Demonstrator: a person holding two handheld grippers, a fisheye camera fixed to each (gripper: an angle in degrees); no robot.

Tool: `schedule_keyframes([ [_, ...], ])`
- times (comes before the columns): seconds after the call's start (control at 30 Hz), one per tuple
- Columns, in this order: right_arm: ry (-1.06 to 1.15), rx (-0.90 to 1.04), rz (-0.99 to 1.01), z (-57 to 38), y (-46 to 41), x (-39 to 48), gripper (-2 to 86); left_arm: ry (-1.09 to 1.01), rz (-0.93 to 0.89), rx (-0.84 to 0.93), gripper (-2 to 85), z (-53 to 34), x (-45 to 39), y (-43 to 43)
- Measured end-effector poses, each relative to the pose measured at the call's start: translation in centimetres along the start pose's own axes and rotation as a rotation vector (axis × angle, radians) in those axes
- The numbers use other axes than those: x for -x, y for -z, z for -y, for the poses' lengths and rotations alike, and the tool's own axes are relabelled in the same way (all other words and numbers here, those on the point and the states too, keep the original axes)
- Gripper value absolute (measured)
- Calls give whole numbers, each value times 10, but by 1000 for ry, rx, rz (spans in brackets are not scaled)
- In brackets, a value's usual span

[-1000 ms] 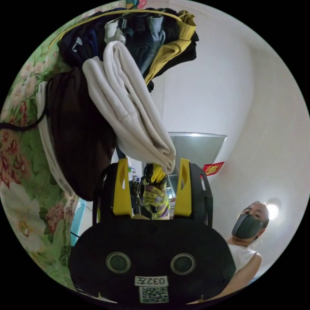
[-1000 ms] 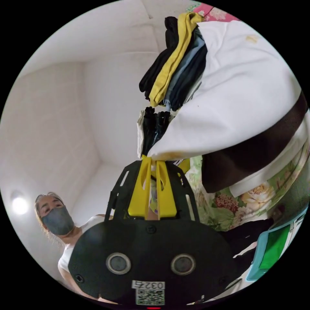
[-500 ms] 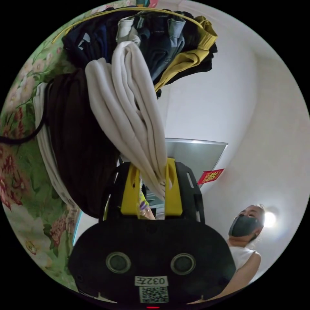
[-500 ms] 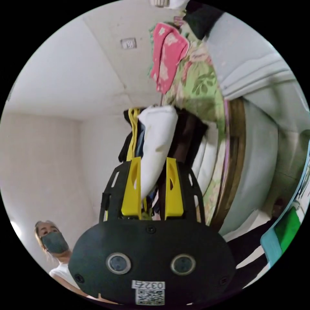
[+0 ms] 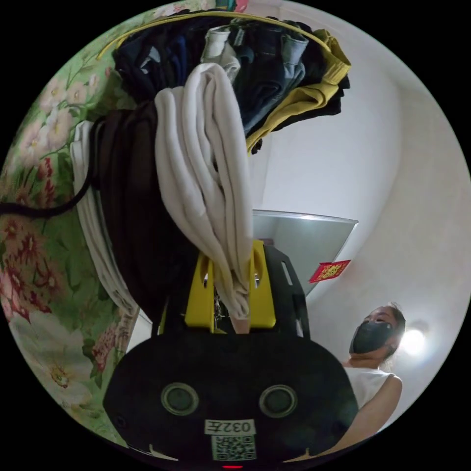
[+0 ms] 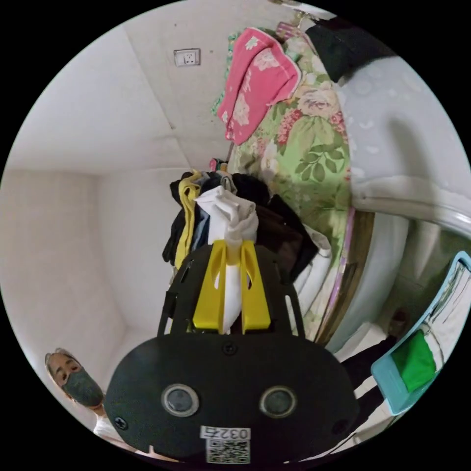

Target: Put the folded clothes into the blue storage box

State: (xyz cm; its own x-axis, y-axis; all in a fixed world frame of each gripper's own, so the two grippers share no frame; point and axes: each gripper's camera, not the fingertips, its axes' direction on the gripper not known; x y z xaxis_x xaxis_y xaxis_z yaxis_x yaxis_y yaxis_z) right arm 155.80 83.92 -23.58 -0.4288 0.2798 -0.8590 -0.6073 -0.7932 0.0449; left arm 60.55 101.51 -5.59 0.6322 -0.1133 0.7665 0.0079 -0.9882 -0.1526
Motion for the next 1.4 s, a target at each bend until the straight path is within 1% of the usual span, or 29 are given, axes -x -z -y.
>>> schedule_keyframes([
  [0.1, 83, 24, 64, 7, 15, 29, 46, -93, 21, 11, 55, 8, -29, -13],
  [0.2, 177, -2, 160, -2, 49, 59, 44, -212, -30, 65, 52, 18, -68, -32],
  [0.3, 281, -76, 237, -28, 110, 80, 45, -289, -111, 192, 55, 24, -105, -75],
  [0.37, 324, -149, 212, -57, 169, 84, 46, -320, -148, 343, 58, 23, -124, -127],
  [0.4, 325, -171, 195, -66, 184, 83, 46, -314, -157, 383, 58, 21, -125, -142],
  [0.43, 314, -216, 158, -84, 213, 77, 46, -292, -168, 461, 59, 17, -125, -171],
  [0.53, 238, -346, 79, -135, 275, 50, 46, -201, -160, 656, 57, 0, -102, -242],
  [0.6, 164, -421, 56, -163, 302, 26, 46, -94, -145, 752, 53, -13, -75, -280],
  [0.67, 29, -523, 45, -196, 327, -17, 46, 64, -101, 856, 48, -33, -28, -321],
  [0.7, -5, -544, 36, -202, 332, -28, 46, 100, -82, 874, 47, -38, -16, -330],
  [0.77, -161, -612, -2, -221, 344, -75, 45, 236, 12, 936, 43, -54, 35, -359],
  [0.83, -263, -654, -22, -230, 349, -110, 44, 316, 91, 976, 42, -64, 71, -377],
  [0.93, -428, -710, -17, -236, 353, -166, 45, 377, 205, 1036, 41, -73, 120, -407],
  [1.0, -483, -729, -15, -233, 355, -189, 45, 378, 253, 1069, 41, -73, 139, -427],
  [1.1, -465, -749, -29, -217, 364, -205, 46, 339, 267, 1120, 42, -67, 151, -463],
  [1.23, -321, -808, -39, -190, 380, -207, 47, 190, 201, 1205, 53, -58, 145, -510],
  [1.3, -247, -834, -77, -181, 383, -215, 48, 105, 177, 1239, 59, -57, 151, -527],
  [1.33, -244, -839, -122, -175, 384, -228, 49, 63, 191, 1255, 64, -58, 164, -536],
  [1.37, -336, -841, -158, -172, 383, -251, 51, 24, 248, 1277, 66, -61, 183, -543],
  [1.4, -383, -840, -188, -172, 381, -263, 52, 1, 302, 1296, 66, -63, 196, -546],
])
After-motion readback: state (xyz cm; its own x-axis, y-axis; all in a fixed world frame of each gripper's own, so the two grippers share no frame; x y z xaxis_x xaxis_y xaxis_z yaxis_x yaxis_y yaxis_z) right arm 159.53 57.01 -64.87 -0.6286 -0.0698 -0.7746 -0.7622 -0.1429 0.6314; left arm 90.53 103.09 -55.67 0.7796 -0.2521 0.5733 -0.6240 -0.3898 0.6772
